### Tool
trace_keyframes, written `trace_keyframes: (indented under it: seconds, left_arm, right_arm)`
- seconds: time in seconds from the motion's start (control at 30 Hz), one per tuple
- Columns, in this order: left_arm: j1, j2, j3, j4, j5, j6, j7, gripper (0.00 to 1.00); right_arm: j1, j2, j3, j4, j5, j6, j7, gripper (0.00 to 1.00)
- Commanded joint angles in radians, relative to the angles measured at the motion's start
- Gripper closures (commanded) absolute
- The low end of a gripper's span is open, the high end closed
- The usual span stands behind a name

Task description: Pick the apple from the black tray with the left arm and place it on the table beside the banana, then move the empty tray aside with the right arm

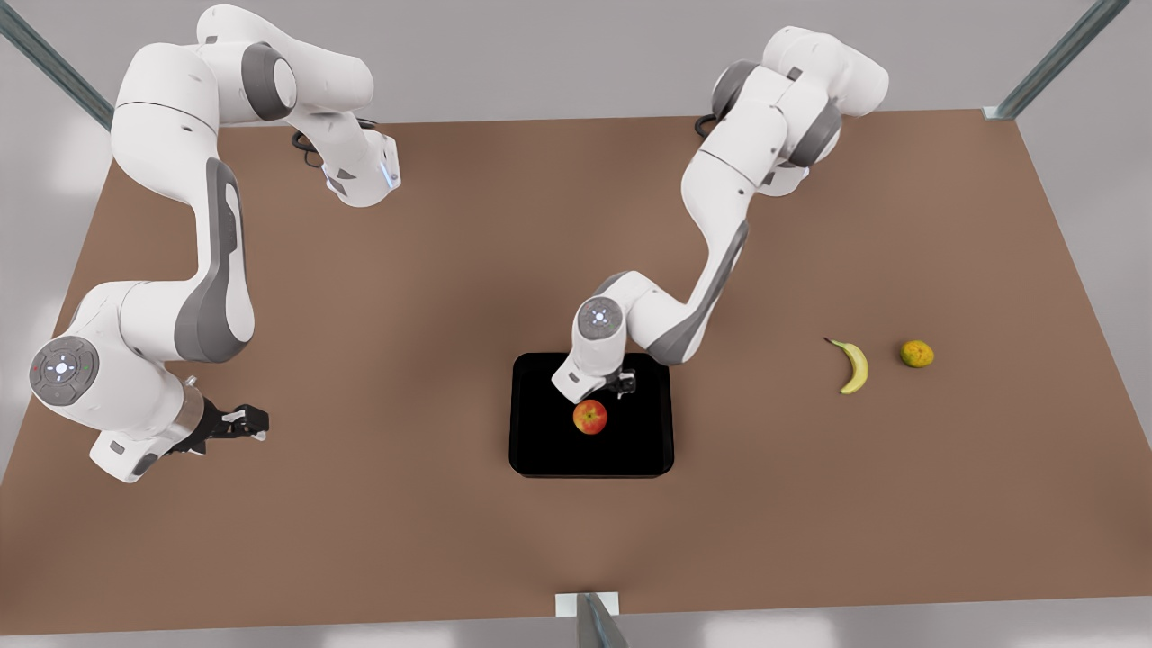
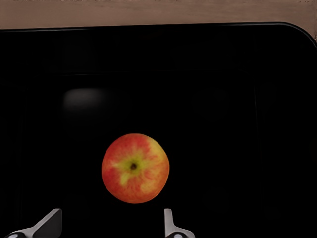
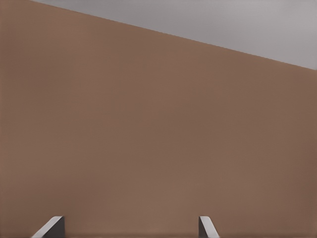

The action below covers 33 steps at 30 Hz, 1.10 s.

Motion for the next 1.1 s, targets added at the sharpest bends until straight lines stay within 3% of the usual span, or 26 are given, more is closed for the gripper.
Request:
trace_keyframes:
  seconds: [0.0, 0.2, 0.8, 0.83, 0.87, 1.0, 1.07]
  left_arm:
    - [-0.009, 0.020, 0.000, 0.018, 0.028, 0.082, -0.276, 0.00]
    - [-0.012, 0.096, 0.031, 0.126, 0.051, 0.110, -0.230, 0.00]
    - [-0.032, 0.139, 0.028, 0.072, 0.152, 0.150, -0.207, 0.00]
    - [-0.035, 0.141, 0.028, 0.072, 0.152, 0.150, -0.220, 0.09]
    - [-0.035, 0.143, 0.028, 0.072, 0.152, 0.150, -0.221, 0.24]
    - [-0.037, 0.126, 0.029, 0.063, 0.152, 0.133, -0.221, 0.23]
    - [-0.035, -0.005, 0.028, -0.006, 0.149, -0.026, -0.209, 0.23]
  right_arm:
    - [0.000, -0.001, 0.000, 0.002, 0.001, 0.000, -0.014, 0.00]
    - [0.000, -0.001, -0.002, 0.002, 0.001, 0.000, -0.014, 0.00]
    - [0.000, 0.000, -0.002, 0.002, 0.001, 0.001, -0.014, 0.00]
    - [0.002, 0.000, -0.002, 0.002, 0.001, 0.001, -0.014, 0.00]
    - [0.002, 0.002, -0.002, 0.002, 0.001, 0.001, -0.014, 0.00]
    - [0.000, 0.002, -0.002, 0.002, -0.003, 0.001, -0.014, 0.00]
    - [0.000, 0.002, -0.002, 0.002, -0.003, 0.001, -0.014, 0.00]
